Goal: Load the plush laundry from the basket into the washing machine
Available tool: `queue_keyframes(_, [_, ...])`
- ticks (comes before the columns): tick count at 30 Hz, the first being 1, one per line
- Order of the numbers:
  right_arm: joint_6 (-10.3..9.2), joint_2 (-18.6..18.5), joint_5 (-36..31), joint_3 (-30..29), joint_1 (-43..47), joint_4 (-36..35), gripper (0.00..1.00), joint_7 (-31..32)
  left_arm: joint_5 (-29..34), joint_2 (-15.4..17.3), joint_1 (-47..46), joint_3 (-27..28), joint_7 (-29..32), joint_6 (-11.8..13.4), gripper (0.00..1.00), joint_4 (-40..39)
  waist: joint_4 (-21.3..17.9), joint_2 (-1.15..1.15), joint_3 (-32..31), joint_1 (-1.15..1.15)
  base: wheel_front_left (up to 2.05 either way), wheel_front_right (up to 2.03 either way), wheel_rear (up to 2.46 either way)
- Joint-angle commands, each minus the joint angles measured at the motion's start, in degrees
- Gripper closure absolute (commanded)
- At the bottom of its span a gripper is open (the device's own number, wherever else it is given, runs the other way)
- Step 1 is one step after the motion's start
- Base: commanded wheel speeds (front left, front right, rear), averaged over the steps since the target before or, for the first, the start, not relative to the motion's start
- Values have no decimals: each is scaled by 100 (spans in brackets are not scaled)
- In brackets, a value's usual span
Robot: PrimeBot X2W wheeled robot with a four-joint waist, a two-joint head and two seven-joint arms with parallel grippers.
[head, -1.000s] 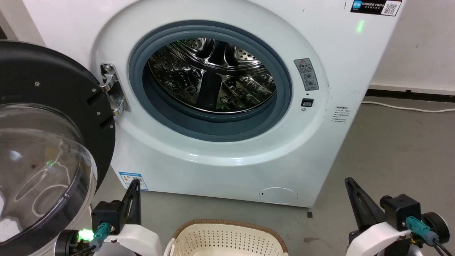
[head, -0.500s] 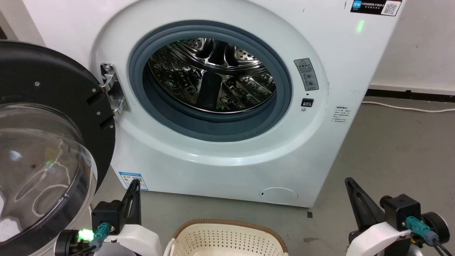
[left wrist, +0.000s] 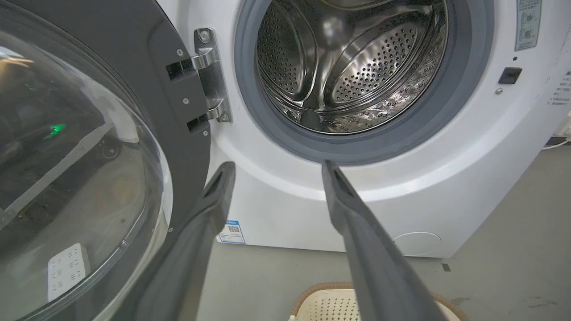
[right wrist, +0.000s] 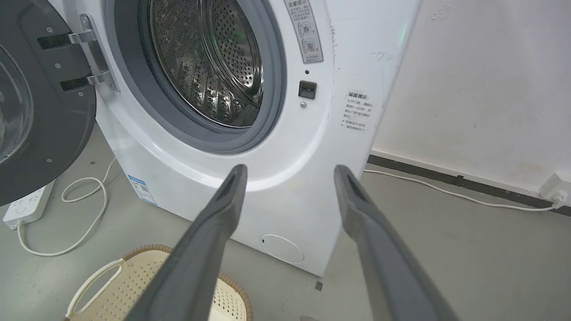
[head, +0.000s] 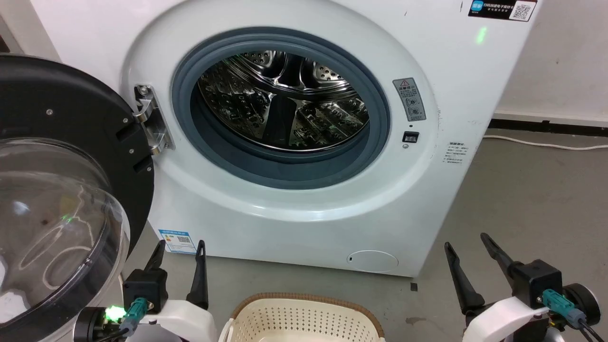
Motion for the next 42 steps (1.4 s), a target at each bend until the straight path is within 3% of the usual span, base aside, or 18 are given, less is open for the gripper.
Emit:
queue_keyframes(1, [0, 0, 40, -3, -1, -22, 0, -46, 1, 0, -10, -22, -48, 11, 0, -20, -3, 0, 5, 0, 0, 0, 0])
queue_keyframes(23, [-1, 0, 197, -102, -196, -152, 0, -298, -56, 3, -312, -298, -298, -20, 0, 246, -225, 0, 491, 0, 0, 0, 0])
queue_keyframes(42, [-2, -1, 531, -146, -496, -301, 0, -548, -140, 78, -1218, -706, -344, -234, 0, 1724, -701, 0, 1447, 0, 0, 0, 0])
